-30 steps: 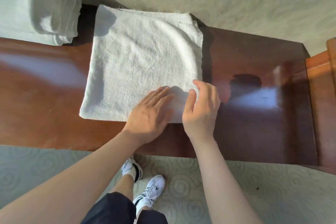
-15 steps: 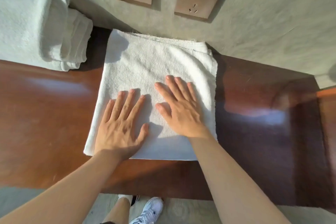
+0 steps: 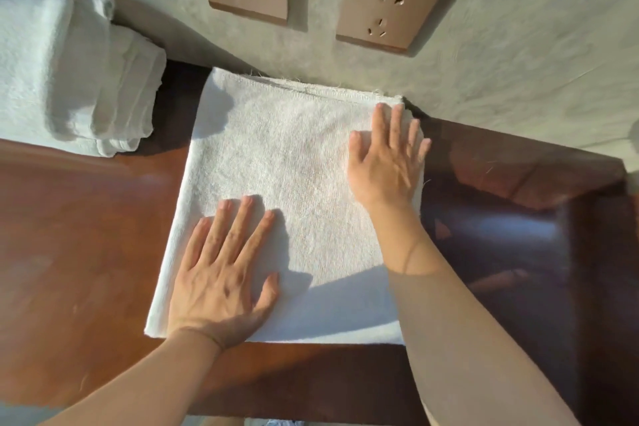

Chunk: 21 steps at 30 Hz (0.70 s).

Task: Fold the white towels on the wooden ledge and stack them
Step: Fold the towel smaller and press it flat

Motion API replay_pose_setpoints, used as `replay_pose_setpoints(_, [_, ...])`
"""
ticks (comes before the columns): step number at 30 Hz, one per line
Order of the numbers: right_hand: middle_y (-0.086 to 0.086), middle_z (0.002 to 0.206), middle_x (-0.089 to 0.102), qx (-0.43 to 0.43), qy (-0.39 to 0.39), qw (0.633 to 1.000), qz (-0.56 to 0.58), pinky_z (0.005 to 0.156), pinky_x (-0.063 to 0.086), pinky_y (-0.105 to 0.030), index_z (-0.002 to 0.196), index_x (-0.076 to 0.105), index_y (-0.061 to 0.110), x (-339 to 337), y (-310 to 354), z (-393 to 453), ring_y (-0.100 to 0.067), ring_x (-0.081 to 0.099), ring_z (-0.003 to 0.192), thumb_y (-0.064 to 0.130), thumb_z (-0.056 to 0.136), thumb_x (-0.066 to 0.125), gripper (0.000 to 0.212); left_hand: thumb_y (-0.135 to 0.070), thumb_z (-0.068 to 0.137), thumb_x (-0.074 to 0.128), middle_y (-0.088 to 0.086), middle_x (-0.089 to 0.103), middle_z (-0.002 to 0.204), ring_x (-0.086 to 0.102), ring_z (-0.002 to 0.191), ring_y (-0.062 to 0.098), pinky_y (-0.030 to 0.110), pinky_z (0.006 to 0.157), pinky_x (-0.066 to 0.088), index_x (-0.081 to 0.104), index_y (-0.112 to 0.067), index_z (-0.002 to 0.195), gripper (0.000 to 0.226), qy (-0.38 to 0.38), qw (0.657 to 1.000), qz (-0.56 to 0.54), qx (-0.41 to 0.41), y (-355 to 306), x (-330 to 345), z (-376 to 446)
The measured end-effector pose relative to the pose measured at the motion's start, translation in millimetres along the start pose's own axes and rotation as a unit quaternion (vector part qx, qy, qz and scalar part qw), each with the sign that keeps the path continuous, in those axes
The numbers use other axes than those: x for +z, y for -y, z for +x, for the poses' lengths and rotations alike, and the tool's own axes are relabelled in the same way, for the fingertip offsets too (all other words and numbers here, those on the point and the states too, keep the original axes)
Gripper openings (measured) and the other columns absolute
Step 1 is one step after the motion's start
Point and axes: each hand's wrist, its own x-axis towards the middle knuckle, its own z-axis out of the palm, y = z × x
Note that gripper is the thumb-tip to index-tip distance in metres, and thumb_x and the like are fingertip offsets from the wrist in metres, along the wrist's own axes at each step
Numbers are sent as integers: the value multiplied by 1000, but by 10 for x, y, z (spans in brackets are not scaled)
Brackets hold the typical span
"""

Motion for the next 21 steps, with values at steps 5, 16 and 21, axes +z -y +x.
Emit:
replay_pose_setpoints(5, [-1,171,1,-205,-3,978,-25,124,-4,-56,161,12,38,75,217,-446,-28,-3,157,62,102,21,64,-52,89,37,1,15,169,9,156,27,51,124,17,21,-27,161,78,-5,1000,-4,3,12,8,-7])
replay_pose_setpoints(16, [-10,170,3,-40,-27,998,47,127,-4,-45,162,11,18,53,-130,-303,-28,0,157,56,102,10,71,-50,86,41,1,18,168,13,156,27,48,124,15,26,-26,160,79,-10,1000,3,7,10,8,-12])
replay_pose_setpoints(21, [-11,169,9,69,-18,992,102,127,5,-43,162,12,13,-26,-218,4,-26,9,156,48,107,21,66,-50,85,41,1,19,168,14,156,27,49,124,17,26,-26,160,80,-11,1000,2,5,-1,4,-11])
